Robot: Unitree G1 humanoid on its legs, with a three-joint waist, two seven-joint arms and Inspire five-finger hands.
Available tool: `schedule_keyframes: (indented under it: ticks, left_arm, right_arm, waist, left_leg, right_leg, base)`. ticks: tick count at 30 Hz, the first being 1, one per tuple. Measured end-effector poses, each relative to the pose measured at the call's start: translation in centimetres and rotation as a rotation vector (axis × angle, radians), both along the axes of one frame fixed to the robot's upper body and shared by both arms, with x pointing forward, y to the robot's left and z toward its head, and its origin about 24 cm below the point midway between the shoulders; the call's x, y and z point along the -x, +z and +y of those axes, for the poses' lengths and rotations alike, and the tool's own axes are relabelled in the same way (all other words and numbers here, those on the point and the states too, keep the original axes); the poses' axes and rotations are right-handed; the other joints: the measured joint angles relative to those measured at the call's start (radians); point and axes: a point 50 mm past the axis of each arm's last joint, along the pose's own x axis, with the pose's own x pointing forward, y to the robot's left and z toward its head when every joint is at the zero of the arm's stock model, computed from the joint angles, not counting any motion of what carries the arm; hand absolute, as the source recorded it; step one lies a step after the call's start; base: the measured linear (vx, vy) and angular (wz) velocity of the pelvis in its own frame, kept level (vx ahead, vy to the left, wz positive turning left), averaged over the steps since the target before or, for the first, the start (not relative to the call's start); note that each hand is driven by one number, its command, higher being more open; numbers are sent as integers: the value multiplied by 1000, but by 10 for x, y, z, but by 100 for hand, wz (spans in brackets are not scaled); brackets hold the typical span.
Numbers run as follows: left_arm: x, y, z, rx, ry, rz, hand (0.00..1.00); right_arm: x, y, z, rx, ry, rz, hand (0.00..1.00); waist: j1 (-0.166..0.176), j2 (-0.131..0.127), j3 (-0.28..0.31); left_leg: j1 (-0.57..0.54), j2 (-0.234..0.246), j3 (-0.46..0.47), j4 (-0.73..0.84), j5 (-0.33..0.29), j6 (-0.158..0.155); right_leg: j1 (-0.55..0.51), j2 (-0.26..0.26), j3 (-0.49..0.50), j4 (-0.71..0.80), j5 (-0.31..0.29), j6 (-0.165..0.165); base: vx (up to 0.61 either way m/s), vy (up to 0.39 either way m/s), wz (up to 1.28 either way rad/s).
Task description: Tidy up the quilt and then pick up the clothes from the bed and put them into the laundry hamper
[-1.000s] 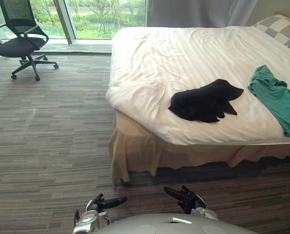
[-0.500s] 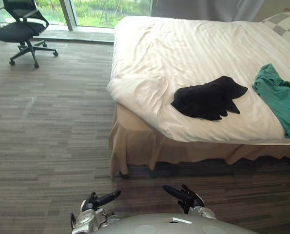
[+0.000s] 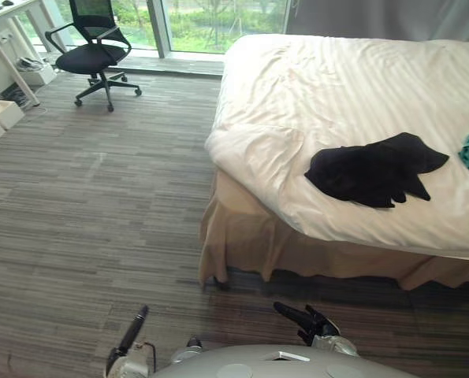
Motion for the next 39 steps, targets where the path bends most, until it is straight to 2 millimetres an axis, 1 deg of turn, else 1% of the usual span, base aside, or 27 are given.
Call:
schedule_keyframes:
  ticks: [1, 2, 3, 5, 6, 7, 8, 11, 12, 14, 15, 16, 17, 20, 22, 23, 24, 26, 27, 28, 29, 30, 31, 32, 34, 37, 39]
  left_arm:
    - [-13, 11, 18, -48, 30, -63, 100]
    - [-21, 18, 30, -84, 36, -98, 100]
    - [-33, 32, 47, -149, 37, -151, 100]
    - [-60, 78, 95, -368, 33, -289, 100]
    - [-67, 91, 105, -416, 30, -322, 100]
    - [-85, 124, 126, -530, 23, -423, 100]
    - [-91, 137, 132, -573, 19, -466, 100]
    - [-122, 199, 149, -737, -8, -654, 100]
    - [-129, 210, 150, -757, -12, -691, 100]
    - [-142, 241, 147, -816, -23, -806, 100]
    - [-145, 248, 146, -829, -28, -833, 100]
    - [-152, 262, 142, -855, -36, -879, 100]
    - [-157, 274, 140, -897, -52, -898, 100]
    - [-167, 299, 132, -1008, -112, -901, 100]
    - [-180, 322, 119, -1131, -198, -892, 100]
    - [-184, 328, 114, -1164, -224, -894, 100]
    - [-196, 343, 97, -1260, -309, -899, 100]
    - [-200, 351, 88, -1334, -371, -877, 100]
    - [-208, 355, 74, -1429, -470, -827, 100]
    - [-210, 355, 72, -1438, -483, -824, 100]
    - [-218, 358, 60, -1479, -549, -815, 100]
    - [-221, 358, 54, -1497, -581, -811, 100]
    - [-230, 360, 39, -1546, -664, -795, 100]
    - [-234, 360, 34, -1555, -696, -792, 100]
    - [-246, 359, 14, -1602, -822, -750, 100]
    - [-261, 347, -1, -1645, -964, -628, 100]
    - [-268, 337, -4, -1664, -1040, -528, 100]
  right_arm:
    - [0, 0, -3, 2, 2, 12, 100]
    - [0, 0, -5, 2, 0, 17, 100]
    - [0, 0, -6, 2, -4, 23, 100]
    - [-3, 1, -6, -13, -16, 23, 100]
    - [-4, 1, -6, -14, -16, 21, 100]
    - [-7, 2, -6, -29, -30, 10, 100]
    - [-9, 3, -6, -35, -34, 1, 100]
    - [-14, 5, -3, -52, -40, -29, 100]
    - [-15, 5, -2, -60, -52, -33, 100]
    - [-9, 4, -1, -76, -78, -26, 100]
    - [-7, 3, -1, -77, -82, -23, 100]
    - [-2, 2, -1, -85, -102, -13, 100]
    - [2, 1, -1, -83, -110, -4, 100]
    - [15, -1, -2, -78, -124, 18, 100]
    - [19, -1, -6, -63, -144, 19, 100]
    - [20, -1, -6, -61, -146, 20, 100]
    - [20, 1, -7, -55, -149, 8, 100]
    - [21, 1, -8, -53, -150, 8, 100]
    - [20, 1, -10, -51, -148, 2, 100]
    - [20, 2, -11, -51, -147, -1, 100]
    - [22, 2, -13, -49, -147, -3, 100]
    - [23, 2, -14, -48, -147, -2, 100]
    - [22, 4, -16, -42, -145, -16, 100]
    - [22, 4, -17, -40, -146, -16, 100]
    - [29, 3, -20, -31, -158, -4, 100]
    - [37, 2, -22, -28, -174, 14, 100]
    - [38, 2, -25, -24, -186, 14, 100]
  waist:
    - [9, 8, 3]
    - [15, 10, 4]
    - [23, 12, 5]
    - [24, 12, 5]
    - [23, 11, 4]
    - [23, 10, 4]
    - [25, 10, 4]
    - [34, 12, 3]
    - [35, 12, 3]
    - [33, 20, -17]
    - [32, 20, -21]
    - [31, 16, -39]
    - [30, 22, -47]
    - [26, 23, -64]
    - [21, 27, -74]
    - [20, 27, -74]
    - [16, 31, -78]
    - [6, 36, -85]
    - [-13, 48, -100]
    - [-14, 48, -102]
    - [-25, 53, -107]
    - [-32, 57, -110]
    - [-38, 65, -113]
    - [-40, 67, -115]
    - [-59, 70, -117]
    - [-76, 69, -115]
    - [-93, 67, -109]
  left_leg:
    - [0, 0, -4, 0, 0, -1]
    - [0, 0, -4, 0, -1, -1]
    - [-1, 0, -5, 0, -1, -2]
    - [-2, -1, -16, 0, -3, -3]
    - [-2, -2, -19, 0, -3, -4]
    - [-2, -3, -19, 0, -4, -4]
    - [-2, -3, -18, 0, -4, -4]
    - [0, -3, -8, 0, -5, -2]
    - [0, -3, -7, 0, -5, -2]
    - [-11, 1, 4, 3, -5, -3]
    - [-13, 1, 7, 3, -5, -3]
    - [-20, 2, 13, 3, -4, -3]
    - [-21, 7, 21, 4, -2, -3]
    - [-20, 15, 42, 3, 2, -7]
    - [-21, 29, 72, 0, 6, -13]
    - [-20, 32, 77, 0, 6, -14]
    - [-20, 47, 98, 0, 7, -18]
    - [-20, 49, 114, 0, 8, -27]
    - [-19, 64, 135, 0, 11, -31]
    - [-17, 65, 139, 0, 12, -33]
    - [-15, 73, 150, 0, 14, -34]
    - [-16, 77, 153, 0, 17, -37]
    - [-16, 85, 165, 0, 24, -39]
    - [-14, 89, 173, 0, 27, -40]
    - [-9, 101, 194, 0, 31, -42]
    - [1, 106, 217, 0, 32, -45]
    - [-1, 106, 233, 0, 32, -45]
  right_leg:
    - [4, 2, -4, -5, 0, 0]
    - [6, 3, -5, -9, 1, 0]
    - [8, 4, -6, -13, 2, 0]
    - [15, 5, 1, -17, 3, -2]
    - [17, 5, 14, -18, 4, -3]
    - [18, 6, 37, -21, 10, -13]
    - [18, 6, 41, -24, 14, -17]
    - [17, 8, 63, -35, 36, -25]
    - [16, 8, 68, -35, 40, -27]
    - [-3, 11, 101, -35, 55, -29]
    - [-7, 11, 110, -35, 56, -31]
    - [-18, 12, 127, -35, 58, -32]
    - [-25, 16, 142, -35, 61, -36]
    - [-37, 25, 179, -35, 63, -35]
    - [-55, 37, 215, -35, 63, -35]
    - [-57, 40, 225, -37, 63, -35]
    - [-66, 50, 253, -46, 63, -35]
    - [-74, 57, 274, -50, 66, -31]
    - [-89, 70, 298, -49, 69, -24]
    - [-90, 71, 302, -50, 70, -23]
    - [-95, 77, 314, -50, 72, -20]
    - [-98, 82, 318, -49, 73, -18]
    - [-107, 88, 331, -47, 75, -17]
    - [-111, 92, 338, -47, 75, -16]
    - [-122, 107, 360, -46, 81, -24]
    - [-129, 118, 384, -42, 81, -24]
    - [-147, 120, 403, -33, 82, -24]
  base:
    - [74, -39, 20]
    - [41, -19, 6]
    - [48, -20, 6]
    - [60, -9, 15]
    - [50, 22, 15]
    - [32, 30, 7]
    - [0, 0, 0]
    - [3, 34, -7]
    - [-25, 49, -6]
    - [-28, 57, -12]
    - [-18, 39, -15]
    - [-18, 24, -15]
    - [-20, 16, -18]
    - [-39, -4, -24]
    - [-89, -26, -36]
    - [-141, -52, -43]
    - [-113, -46, -37]
    - [-111, -45, -41]
    - [-87, -35, -35]
    - [-90, -32, -38]
    - [-39, -8, -20]
    - [-65, -38, -28]
    - [-47, -37, -24]
    - [-39, -43, -34]
    - [-12, -31, -31]
    - [6, -18, -26]
    - [14, 1, -28]
